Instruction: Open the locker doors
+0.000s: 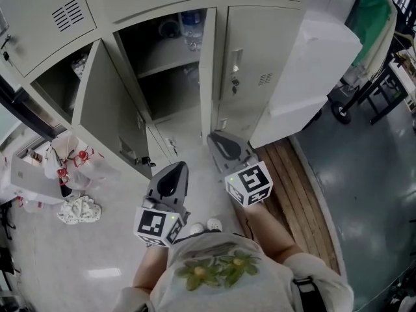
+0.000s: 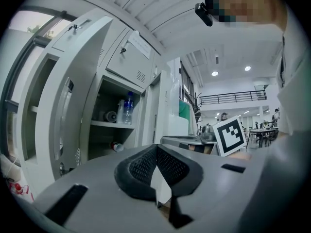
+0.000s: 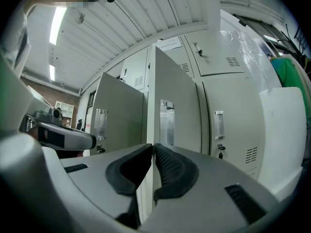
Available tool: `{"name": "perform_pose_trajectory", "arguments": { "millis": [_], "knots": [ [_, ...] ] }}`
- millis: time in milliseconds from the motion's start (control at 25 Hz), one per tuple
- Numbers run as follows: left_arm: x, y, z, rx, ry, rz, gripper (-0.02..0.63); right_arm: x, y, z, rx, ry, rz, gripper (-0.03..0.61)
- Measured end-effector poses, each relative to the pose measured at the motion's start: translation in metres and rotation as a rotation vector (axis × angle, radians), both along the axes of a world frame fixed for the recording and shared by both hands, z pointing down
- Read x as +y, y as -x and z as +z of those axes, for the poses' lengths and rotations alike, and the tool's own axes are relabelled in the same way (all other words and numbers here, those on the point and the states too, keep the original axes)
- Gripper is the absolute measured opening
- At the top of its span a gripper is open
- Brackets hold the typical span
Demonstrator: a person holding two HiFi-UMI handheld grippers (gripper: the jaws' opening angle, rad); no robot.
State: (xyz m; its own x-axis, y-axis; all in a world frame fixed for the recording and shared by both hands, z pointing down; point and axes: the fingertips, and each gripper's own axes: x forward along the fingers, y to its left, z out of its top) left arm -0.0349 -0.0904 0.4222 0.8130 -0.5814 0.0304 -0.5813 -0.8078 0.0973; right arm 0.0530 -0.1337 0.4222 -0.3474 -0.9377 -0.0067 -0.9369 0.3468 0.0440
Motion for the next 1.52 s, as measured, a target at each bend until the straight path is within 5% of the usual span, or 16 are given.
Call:
{"name": "perform_pose_trajectory", "arguments": {
  "millis": [1520],
  "knots": [
    [0.016, -0.019, 0.01, -0.006, 0.024, 0.089, 0.028, 0.025, -0.056, 0.003, -0.106, 0.041, 0.144, 0.043]
  ]
}}
